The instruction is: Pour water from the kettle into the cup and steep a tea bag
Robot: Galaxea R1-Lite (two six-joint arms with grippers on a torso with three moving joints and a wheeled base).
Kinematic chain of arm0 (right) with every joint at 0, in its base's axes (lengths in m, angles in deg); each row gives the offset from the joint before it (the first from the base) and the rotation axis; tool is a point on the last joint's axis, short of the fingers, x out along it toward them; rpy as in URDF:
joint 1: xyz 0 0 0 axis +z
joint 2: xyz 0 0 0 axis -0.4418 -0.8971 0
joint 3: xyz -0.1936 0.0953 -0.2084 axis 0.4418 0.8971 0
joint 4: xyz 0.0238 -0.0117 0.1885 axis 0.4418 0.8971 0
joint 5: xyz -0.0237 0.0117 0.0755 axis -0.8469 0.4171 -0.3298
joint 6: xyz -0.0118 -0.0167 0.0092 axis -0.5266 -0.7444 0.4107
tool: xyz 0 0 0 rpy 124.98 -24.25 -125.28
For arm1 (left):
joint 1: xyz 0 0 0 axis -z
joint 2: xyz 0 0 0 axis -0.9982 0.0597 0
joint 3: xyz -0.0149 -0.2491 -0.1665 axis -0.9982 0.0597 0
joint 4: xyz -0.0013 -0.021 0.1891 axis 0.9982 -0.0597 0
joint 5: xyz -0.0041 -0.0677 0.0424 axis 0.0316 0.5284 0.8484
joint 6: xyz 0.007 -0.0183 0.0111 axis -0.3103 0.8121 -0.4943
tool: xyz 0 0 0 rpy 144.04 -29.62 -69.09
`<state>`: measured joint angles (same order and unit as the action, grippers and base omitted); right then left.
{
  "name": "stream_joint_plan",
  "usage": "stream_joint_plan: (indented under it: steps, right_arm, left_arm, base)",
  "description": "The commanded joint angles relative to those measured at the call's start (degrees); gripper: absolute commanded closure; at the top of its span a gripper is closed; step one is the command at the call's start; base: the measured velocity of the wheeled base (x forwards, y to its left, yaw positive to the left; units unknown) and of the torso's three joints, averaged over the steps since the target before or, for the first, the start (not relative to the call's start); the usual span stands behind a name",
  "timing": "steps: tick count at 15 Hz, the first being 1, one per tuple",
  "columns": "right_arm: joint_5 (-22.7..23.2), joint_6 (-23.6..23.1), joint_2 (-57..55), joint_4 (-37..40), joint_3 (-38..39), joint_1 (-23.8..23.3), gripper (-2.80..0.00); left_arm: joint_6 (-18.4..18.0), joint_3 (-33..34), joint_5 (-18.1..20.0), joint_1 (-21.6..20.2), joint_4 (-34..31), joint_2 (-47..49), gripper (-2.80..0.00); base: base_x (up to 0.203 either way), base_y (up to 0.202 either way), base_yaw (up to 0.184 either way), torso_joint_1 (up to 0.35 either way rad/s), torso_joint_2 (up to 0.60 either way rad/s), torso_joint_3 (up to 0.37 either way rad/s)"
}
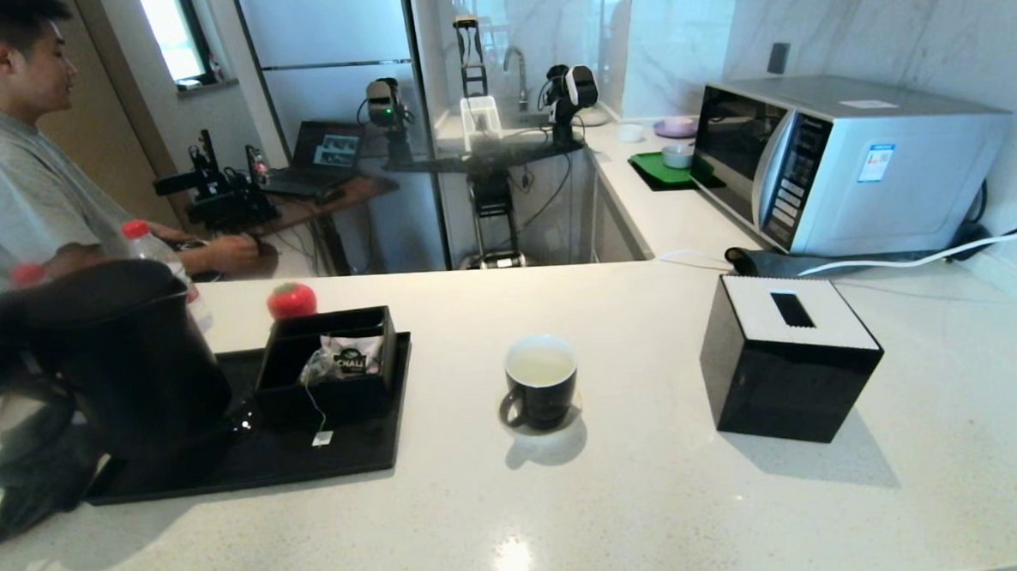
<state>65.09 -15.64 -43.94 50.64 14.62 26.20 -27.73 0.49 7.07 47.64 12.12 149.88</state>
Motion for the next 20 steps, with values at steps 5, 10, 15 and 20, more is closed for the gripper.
stream_joint_plan:
  steps: [5, 10, 15, 20]
  right_arm:
    - [0.0, -0.1, -0.1, 0.0, 0.0, 0.0, 0.00]
    - [0.0, -0.1, -0.1, 0.0, 0.0, 0.0, 0.00]
    - [0.0, -0.1, -0.1, 0.0, 0.0, 0.0, 0.00]
    - [0.0, -0.1, -0.1, 0.0, 0.0, 0.0, 0.00]
  left_arm:
    - [0.6, 7.2, 0.4, 0.6, 2.8, -10.1, 0.00]
    - [0.4, 14.0, 0.4, 3.0, 2.8, -16.5, 0.00]
    - [0.4, 19.4, 0.4, 7.5, 2.8, -22.7, 0.00]
    - [0.4, 24.2, 0.4, 12.3, 2.8, -27.7, 0.00]
  base:
    - [0.000, 0.000, 0.000, 0.000, 0.00, 0.000]
    - [0.000, 0.000, 0.000, 0.000, 0.00, 0.000]
    - [0.000, 0.000, 0.000, 0.000, 0.00, 0.000]
    - [0.000, 0.000, 0.000, 0.000, 0.00, 0.000]
